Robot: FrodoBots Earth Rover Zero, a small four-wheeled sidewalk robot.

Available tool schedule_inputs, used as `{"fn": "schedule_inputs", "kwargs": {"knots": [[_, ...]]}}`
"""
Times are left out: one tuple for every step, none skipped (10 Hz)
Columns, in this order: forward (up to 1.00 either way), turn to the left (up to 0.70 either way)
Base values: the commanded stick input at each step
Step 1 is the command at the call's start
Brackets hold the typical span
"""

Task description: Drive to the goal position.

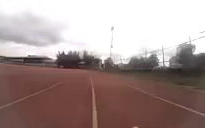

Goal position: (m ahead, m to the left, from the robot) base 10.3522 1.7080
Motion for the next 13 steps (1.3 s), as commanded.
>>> {"fn": "schedule_inputs", "kwargs": {"knots": [[0.70, 0.00], [0.70, 0.00], [0.70, 0.00], [0.70, 0.00], [0.70, 0.00], [0.70, 0.00], [0.70, 0.00], [0.70, 0.00], [0.70, 0.00], [0.70, 0.00], [0.70, 0.00], [0.70, 0.00], [0.70, 0.00]]}}
